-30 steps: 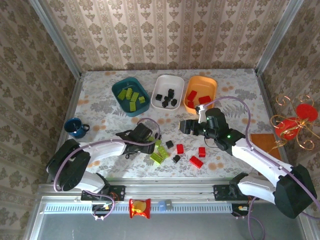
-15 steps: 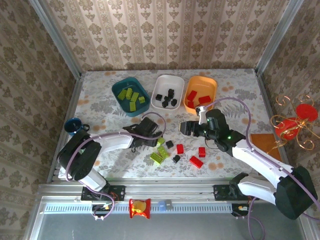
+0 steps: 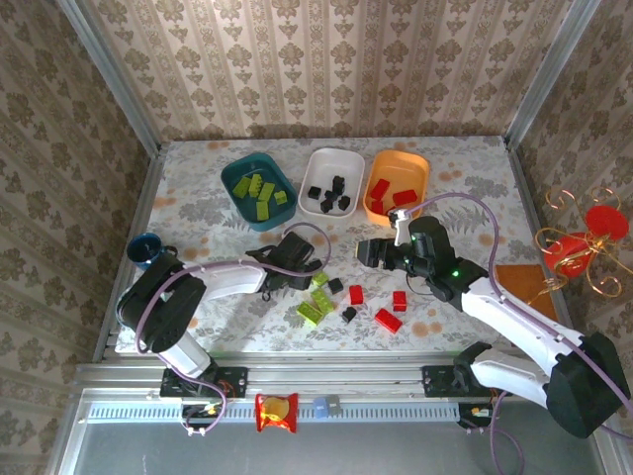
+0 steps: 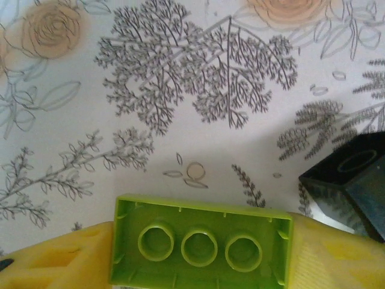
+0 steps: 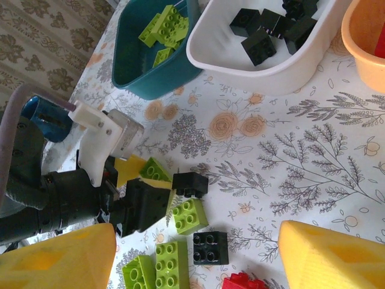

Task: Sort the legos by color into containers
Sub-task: Pick up the lego from the center of the table, then place the lego in the container.

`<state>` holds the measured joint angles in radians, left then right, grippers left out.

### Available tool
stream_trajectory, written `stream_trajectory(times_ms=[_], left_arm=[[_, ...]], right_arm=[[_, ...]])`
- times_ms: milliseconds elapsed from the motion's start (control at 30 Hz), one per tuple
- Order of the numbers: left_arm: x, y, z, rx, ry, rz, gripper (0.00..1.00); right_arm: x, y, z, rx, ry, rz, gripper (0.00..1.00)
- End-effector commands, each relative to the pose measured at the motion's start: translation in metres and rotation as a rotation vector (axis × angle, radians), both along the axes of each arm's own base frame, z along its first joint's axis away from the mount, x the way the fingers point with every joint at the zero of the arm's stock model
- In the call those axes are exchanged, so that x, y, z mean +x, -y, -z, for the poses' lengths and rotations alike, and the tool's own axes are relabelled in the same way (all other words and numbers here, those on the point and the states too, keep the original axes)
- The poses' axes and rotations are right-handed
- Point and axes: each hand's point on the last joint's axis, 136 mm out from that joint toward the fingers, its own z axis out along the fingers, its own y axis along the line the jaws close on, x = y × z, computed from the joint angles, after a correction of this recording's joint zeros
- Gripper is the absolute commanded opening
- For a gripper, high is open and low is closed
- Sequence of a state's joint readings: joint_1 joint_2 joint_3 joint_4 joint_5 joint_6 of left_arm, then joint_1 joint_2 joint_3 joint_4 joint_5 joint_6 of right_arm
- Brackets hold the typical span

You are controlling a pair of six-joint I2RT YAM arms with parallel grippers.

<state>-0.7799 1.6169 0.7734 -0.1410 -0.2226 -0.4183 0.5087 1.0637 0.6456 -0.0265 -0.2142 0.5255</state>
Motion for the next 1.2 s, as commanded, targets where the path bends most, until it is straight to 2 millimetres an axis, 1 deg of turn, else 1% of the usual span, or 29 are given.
stream_trajectory(times_ms=[0,67,100,167,233,367,433,500,567,667,767,800,833,900,933,1033,1100,1167], left_arm=[[0.000,-0.008,0.006,0.015,-0.021,-0.013,0.60],[0.001,-0.009,-0.004,-0.005,-0.006,-0.019,0.58],[0.003,-0.009,-0.012,-0.020,0.009,-0.023,0.58],[0.009,-0.010,-0.031,-0.052,0.047,-0.037,0.58],[0.020,-0.015,-0.056,-0.088,0.102,-0.066,0.58],[0.051,-0.031,-0.098,-0.147,0.198,-0.155,0.58],[0.070,-0.043,-0.116,-0.157,0.248,-0.212,0.58],[0.089,-0.056,-0.128,-0.149,0.286,-0.268,0.59],[0.108,-0.068,-0.131,-0.167,0.287,-0.322,0.59],[0.138,-0.085,-0.128,-0.204,0.280,-0.392,0.59],[0.161,-0.090,-0.122,-0.201,0.267,-0.416,0.61],[0.168,-0.090,-0.121,-0.203,0.257,-0.420,0.63],[0.173,-0.089,-0.120,-0.209,0.247,-0.421,0.68],[0.180,-0.087,-0.126,-0.234,0.249,-0.423,0.79],[0.181,-0.085,-0.132,-0.248,0.260,-0.418,0.83],[0.181,-0.080,-0.154,-0.293,0.300,-0.404,0.88],[0.176,-0.076,-0.169,-0.327,0.316,-0.388,0.89],[0.167,-0.070,-0.183,-0.369,0.332,-0.365,0.91]], right_arm=[[-0.002,0.004,0.002,-0.023,0.014,0.007,0.73],[-0.002,0.004,0.002,-0.023,0.013,0.008,0.73],[-0.002,0.004,0.002,-0.024,0.011,0.009,0.73],[-0.001,0.004,0.002,-0.025,0.011,0.010,0.73],[0.000,0.003,0.003,-0.023,0.008,0.012,0.73],[0.004,0.001,0.004,-0.013,0.002,0.017,0.73],[0.005,0.000,0.006,-0.014,-0.003,0.020,0.73],[0.005,0.001,0.008,-0.018,-0.009,0.026,0.73],[0.005,0.003,0.010,-0.024,-0.013,0.034,0.73],[0.005,0.006,0.011,-0.037,-0.016,0.042,0.73],[0.003,0.008,0.010,-0.046,-0.015,0.044,0.73],[0.003,0.008,0.009,-0.047,-0.015,0.045,0.73],[0.002,0.009,0.009,-0.052,-0.017,0.045,0.73],[0.001,0.010,0.010,-0.058,-0.021,0.045,0.73],[0.000,0.010,0.011,-0.060,-0.026,0.045,0.73],[-0.001,0.010,0.014,-0.065,-0.035,0.045,0.73],[0.000,0.009,0.017,-0.072,-0.041,0.044,0.73],[0.000,0.005,0.021,-0.096,-0.046,0.035,0.73]])
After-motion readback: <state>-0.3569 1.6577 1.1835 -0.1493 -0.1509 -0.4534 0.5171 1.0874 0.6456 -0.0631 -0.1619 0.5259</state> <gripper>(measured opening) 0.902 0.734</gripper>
